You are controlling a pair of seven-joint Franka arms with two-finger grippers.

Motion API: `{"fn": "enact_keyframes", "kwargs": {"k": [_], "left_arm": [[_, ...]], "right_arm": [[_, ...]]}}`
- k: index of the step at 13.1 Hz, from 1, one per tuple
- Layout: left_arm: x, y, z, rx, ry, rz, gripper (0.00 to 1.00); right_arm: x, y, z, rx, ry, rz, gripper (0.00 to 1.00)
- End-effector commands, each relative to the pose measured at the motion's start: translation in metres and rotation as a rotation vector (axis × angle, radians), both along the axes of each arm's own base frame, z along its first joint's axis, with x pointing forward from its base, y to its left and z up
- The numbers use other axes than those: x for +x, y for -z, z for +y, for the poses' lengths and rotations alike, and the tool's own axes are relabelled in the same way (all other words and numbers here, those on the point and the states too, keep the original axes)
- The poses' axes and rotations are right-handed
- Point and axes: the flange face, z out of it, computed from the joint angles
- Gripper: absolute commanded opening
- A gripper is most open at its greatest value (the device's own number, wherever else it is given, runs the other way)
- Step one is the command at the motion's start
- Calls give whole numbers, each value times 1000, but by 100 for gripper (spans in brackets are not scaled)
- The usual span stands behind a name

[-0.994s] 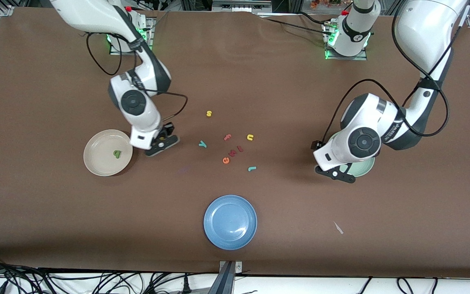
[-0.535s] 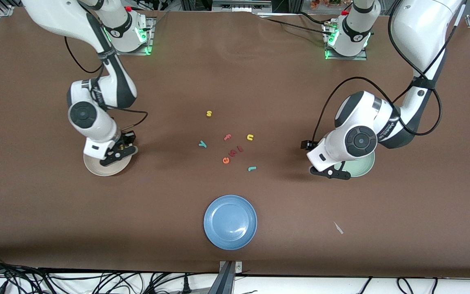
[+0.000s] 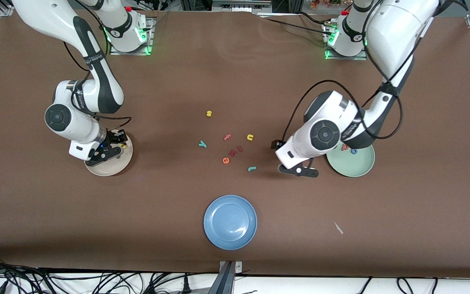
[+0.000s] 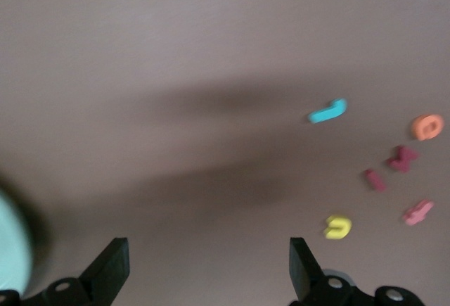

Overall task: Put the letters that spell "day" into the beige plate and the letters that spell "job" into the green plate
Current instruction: 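Move the left gripper and right gripper back to the letters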

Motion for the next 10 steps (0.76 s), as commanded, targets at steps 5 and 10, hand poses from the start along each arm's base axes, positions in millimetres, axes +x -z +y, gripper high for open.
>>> {"fn": "enact_keyframes", "kwargs": {"k": [5,10], "left_arm": [[10,56,-30,-148,281,-106,100],[16,71,-29,-218,655,-198,100]], "right_arm": [[-1,-46,90,69,-104,23,100],[2,-42,159,114,-301,12,100]]}}
